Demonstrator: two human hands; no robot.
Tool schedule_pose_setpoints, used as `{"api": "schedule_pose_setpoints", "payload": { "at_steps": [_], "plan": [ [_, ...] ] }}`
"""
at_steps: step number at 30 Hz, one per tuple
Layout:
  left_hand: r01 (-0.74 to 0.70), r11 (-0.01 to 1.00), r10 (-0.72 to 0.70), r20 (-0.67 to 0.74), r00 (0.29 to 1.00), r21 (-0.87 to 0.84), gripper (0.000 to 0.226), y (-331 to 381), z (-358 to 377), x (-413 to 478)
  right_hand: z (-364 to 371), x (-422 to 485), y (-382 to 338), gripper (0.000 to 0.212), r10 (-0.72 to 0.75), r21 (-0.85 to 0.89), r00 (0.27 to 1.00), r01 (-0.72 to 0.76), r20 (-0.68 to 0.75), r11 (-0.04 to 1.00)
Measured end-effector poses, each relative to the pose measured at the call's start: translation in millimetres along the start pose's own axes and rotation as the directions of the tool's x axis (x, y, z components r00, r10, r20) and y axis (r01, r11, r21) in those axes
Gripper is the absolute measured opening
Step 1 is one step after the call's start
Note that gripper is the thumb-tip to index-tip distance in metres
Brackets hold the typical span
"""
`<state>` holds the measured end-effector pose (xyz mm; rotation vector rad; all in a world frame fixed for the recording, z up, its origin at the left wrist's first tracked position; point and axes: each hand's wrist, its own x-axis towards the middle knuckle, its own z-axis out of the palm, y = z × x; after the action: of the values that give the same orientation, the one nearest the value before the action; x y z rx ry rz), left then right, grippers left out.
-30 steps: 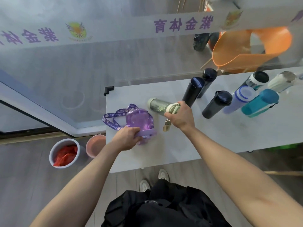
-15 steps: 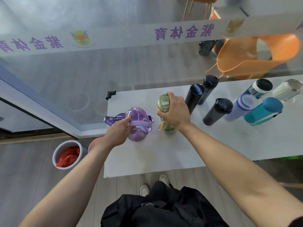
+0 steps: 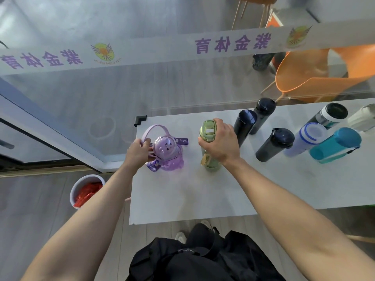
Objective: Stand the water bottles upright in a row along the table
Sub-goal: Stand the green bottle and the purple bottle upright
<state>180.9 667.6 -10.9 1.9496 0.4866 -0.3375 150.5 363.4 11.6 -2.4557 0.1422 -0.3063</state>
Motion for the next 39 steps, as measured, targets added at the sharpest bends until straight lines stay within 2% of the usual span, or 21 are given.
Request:
{"api": "schedule_pose_setpoints", "payload": {
  "at_steps": [3,7,9,10,12,14,15,16,18,20,22,24,27,30,32,34,37,39],
  "plan": [
    [0.062,0.995,-0.060,0.018,0.998,-0.076,0.026,0,0,1,-1,4,2,0.067,0.028,0.043,0.999,-0.027,-0.016,0.999],
    [0.110,0.982,-0.108,0.022,0.994,-0.150,0.021,1,-2,7,2,11,-5,0.068,0.033,0.007,0.999,-0.034,0.039,0.999],
    [0.103,0.991,-0.104,-0.001,0.995,-0.090,0.029,-4,-1,7,3,15,-10,0.069,0.028,-0.014,0.997,-0.027,0.067,1.000],
    [0.056,0.998,-0.054,-0.058,0.997,0.039,0.043,-7,0,6,3,16,-10,0.070,0.028,-0.024,0.997,-0.027,0.070,0.999],
    [-0.101,0.922,0.187,-0.203,0.961,0.374,0.064,-15,3,-1,3,15,-7,0.070,0.024,-0.051,0.997,-0.020,0.075,0.999],
    [-0.240,0.758,0.458,-0.233,0.858,0.606,0.062,-18,6,-10,4,12,-3,0.069,0.023,-0.061,0.996,-0.018,0.081,0.998],
    [-0.292,0.694,0.534,-0.199,0.822,0.658,0.056,-17,8,-13,6,11,-2,0.069,0.025,-0.064,0.996,-0.020,0.082,0.998],
    [-0.325,0.667,0.551,-0.151,0.821,0.670,0.051,-15,11,-16,7,12,-2,0.069,0.027,-0.073,0.996,-0.021,0.083,0.997],
    [-0.349,0.693,0.488,-0.053,0.871,0.631,0.050,-9,19,-23,10,13,-2,0.073,0.041,-0.090,0.995,-0.033,0.089,0.995],
    [-0.355,0.716,0.436,0.012,0.900,0.601,0.050,-8,28,-32,8,13,0,0.086,0.055,-0.077,0.993,-0.047,0.107,0.996],
    [-0.365,0.706,0.448,0.016,0.894,0.607,0.051,-8,32,-41,0,9,3,0.104,0.099,-0.046,0.988,-0.094,0.122,0.994],
    [-0.378,0.664,0.491,0.004,0.871,0.645,0.053,-6,31,-47,-9,0,9,0.113,0.148,-0.037,0.978,-0.144,0.149,0.989],
    [-0.439,0.566,0.597,0.021,0.802,0.698,0.043,8,29,-57,-20,-14,18,0.102,0.182,-0.103,0.964,-0.165,0.196,0.981],
    [-0.488,0.476,0.656,0.074,0.751,0.731,0.026,27,32,-74,-33,-29,28,0.080,0.187,-0.210,0.921,-0.119,0.341,0.970],
    [-0.496,0.441,0.622,0.143,0.770,0.748,0.021,38,33,-90,-46,-43,29,0.069,0.186,-0.319,0.850,-0.022,0.493,0.948],
    [-0.489,0.400,0.478,0.278,0.833,0.775,0.029,42,34,-103,-61,-62,30,0.068,0.208,-0.378,0.770,0.046,0.603,0.925],
    [-0.523,0.325,0.194,0.485,0.852,0.788,0.049,29,43,-122,-82,-97,37,0.069,0.269,-0.416,0.707,0.039,0.654,0.908],
    [-0.528,0.298,0.076,0.532,0.844,0.795,0.056,12,56,-131,-96,-121,49,0.070,0.313,-0.445,0.696,0.010,0.647,0.895]
  ]
}}
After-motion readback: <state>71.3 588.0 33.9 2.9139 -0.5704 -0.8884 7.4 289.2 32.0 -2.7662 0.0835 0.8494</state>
